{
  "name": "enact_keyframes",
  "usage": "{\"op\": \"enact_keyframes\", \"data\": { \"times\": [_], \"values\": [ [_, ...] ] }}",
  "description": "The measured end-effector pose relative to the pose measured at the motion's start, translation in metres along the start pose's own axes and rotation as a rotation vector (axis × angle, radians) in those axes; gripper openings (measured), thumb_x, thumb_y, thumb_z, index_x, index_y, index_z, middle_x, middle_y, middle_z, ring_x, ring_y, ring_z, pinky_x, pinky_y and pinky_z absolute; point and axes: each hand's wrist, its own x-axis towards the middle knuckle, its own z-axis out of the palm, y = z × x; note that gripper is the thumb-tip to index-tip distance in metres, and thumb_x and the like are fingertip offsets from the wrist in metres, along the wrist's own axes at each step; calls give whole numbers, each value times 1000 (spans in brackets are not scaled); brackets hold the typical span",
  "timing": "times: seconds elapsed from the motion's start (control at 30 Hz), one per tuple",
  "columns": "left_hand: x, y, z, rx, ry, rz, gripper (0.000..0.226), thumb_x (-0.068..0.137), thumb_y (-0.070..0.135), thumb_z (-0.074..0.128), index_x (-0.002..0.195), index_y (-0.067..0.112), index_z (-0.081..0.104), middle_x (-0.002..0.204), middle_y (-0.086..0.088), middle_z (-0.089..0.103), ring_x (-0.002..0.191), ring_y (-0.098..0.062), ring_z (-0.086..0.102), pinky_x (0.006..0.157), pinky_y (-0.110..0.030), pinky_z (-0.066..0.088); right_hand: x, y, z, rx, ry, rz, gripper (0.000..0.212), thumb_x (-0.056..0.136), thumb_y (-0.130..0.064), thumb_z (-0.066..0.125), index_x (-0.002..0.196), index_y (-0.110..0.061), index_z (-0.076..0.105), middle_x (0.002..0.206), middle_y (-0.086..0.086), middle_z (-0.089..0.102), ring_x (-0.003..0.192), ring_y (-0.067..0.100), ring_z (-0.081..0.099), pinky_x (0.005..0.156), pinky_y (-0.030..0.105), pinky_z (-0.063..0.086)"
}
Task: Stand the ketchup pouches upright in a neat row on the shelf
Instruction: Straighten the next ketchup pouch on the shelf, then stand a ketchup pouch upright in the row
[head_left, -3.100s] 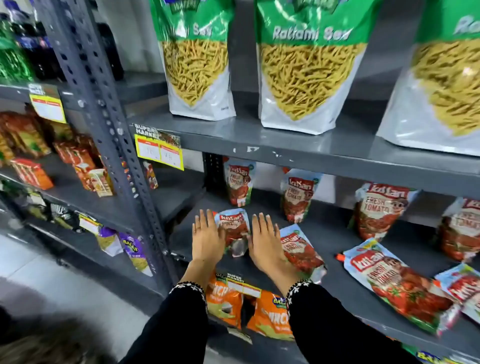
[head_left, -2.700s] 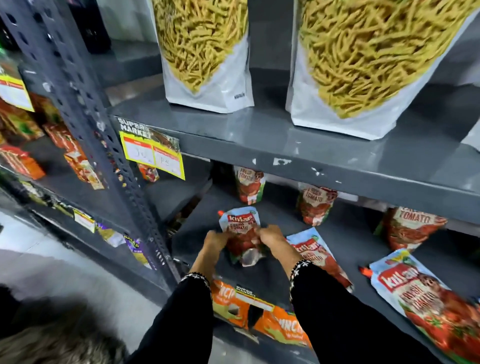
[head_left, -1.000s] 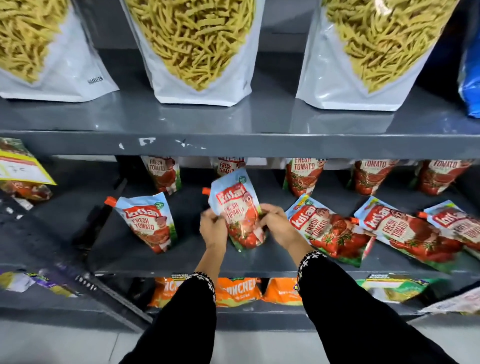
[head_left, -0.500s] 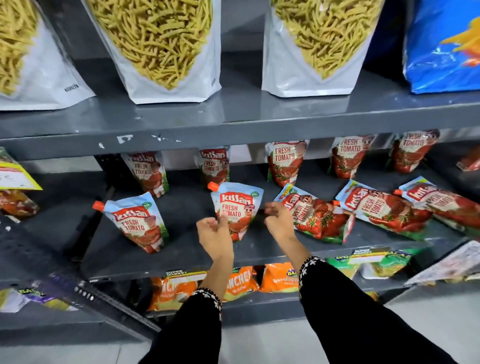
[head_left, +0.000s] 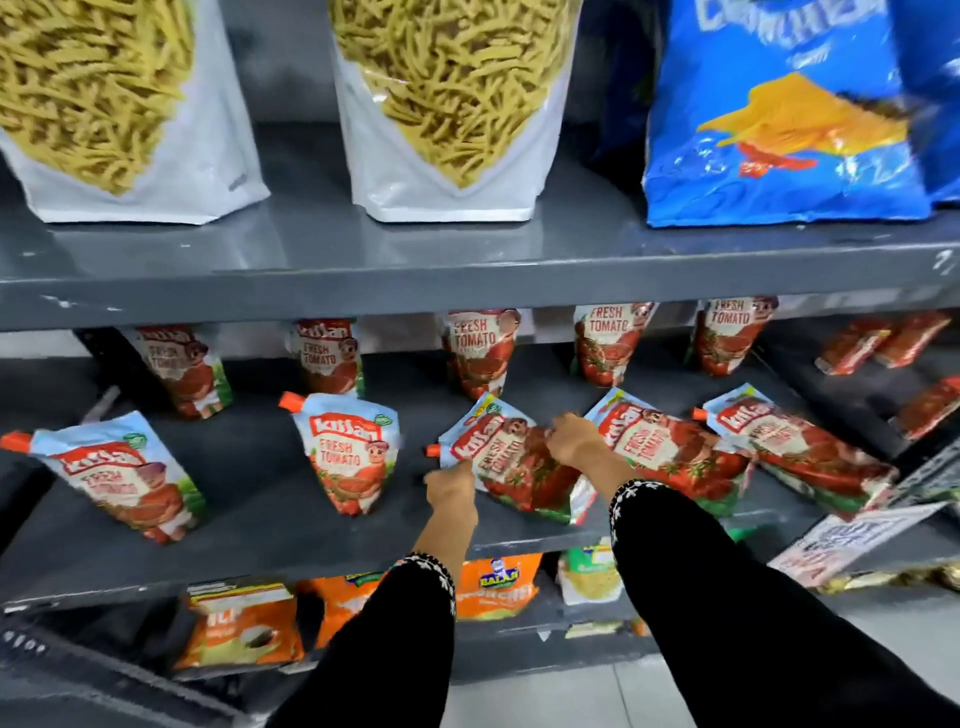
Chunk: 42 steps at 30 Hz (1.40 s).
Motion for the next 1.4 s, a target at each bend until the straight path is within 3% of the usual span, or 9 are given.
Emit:
{"op": "enact_keyframes", "data": {
  "times": [0.17, 0.27, 0.37, 0.57, 0.77, 0.93, 1.07, 1.13, 1.4],
  "values": [
    [4, 1, 19, -21, 157, -11, 34, 90, 8, 50, 119, -11, 54, 122, -28, 61, 108, -40, 61, 92, -48, 53, 21, 10, -15, 121, -235, -14, 27, 93, -6, 44, 105, 8, 64, 111, 23, 66, 112, 32, 60, 76, 23, 52],
    [-12, 2, 22, 120, 305, 89, 34, 94, 15, 47, 113, -10, 59, 119, -27, 63, 108, -40, 61, 85, -40, 53, 25, 19, -17, 332, -246, 38, 20, 87, 1, 46, 81, 5, 65, 67, 14, 71, 69, 17, 72, 42, 16, 39],
    [-33, 13, 30, 154, 395, 270, 24, 94, 14, 44, 102, -3, 60, 111, -24, 66, 99, -38, 63, 64, -33, 42, 20, 27, -18, 656, -226, 36, 34, 87, -1, 47, 55, -13, 52, 41, -2, 55, 25, 3, 51, 30, 9, 36],
    [-50, 41, 26, 189, 482, 752, 18, 88, -3, 40, 100, -5, 53, 101, -24, 58, 94, -37, 57, 66, -28, 33, 3, 29, -8, 1001, -38, -101, 40, 77, 22, 35, 89, -5, 62, 68, 2, 58, 53, 5, 58, 45, 11, 46],
    [-47, 37, 13, 265, 404, 889, 19, 95, 3, 39, 102, -6, 54, 103, -25, 61, 95, -36, 58, 72, -32, 39, -13, 32, 11, 1051, -18, -88, 45, 75, 26, 41, 70, -18, 47, 71, 1, 51, 70, 12, 50, 59, 21, 45],
    [-67, 16, 28, -101, 403, 669, 19, 89, 25, 58, 82, 13, 45, 77, 1, 54, 79, -19, 54, 75, -33, 46, -18, 52, 3, 1030, -68, -80, 44, 74, 26, 37, 104, -4, 53, 83, 6, 55, 78, 17, 52, 57, 25, 42],
    [-86, -15, 63, -279, 344, 398, 29, 93, 30, 49, 94, 2, 58, 97, -14, 63, 88, -27, 59, 74, -31, 44, -21, 81, -15, 753, 301, -86, 31, 78, 11, 50, 105, 2, 63, 95, 11, 63, 94, 23, 58, 75, 13, 46],
    [-94, -29, 89, -277, 291, 356, 33, 94, 23, 47, 109, -3, 61, 111, -22, 66, 101, -35, 61, 80, -32, 43, -17, 102, -28, 384, 453, -127, 36, 74, 2, 56, 109, -2, 63, 111, 16, 63, 107, 31, 58, 92, 27, 47],
    [-86, -35, 182, 105, 31, 61, 42, 94, 21, 49, 123, -9, 56, 128, -26, 59, 116, -39, 57, 96, -41, 46, 30, 174, -75, -27, 22, 109, 44, 92, -18, 47, 132, -1, 46, 140, 21, 49, 128, 35, 48, 103, 39, 42]
  ]
}}
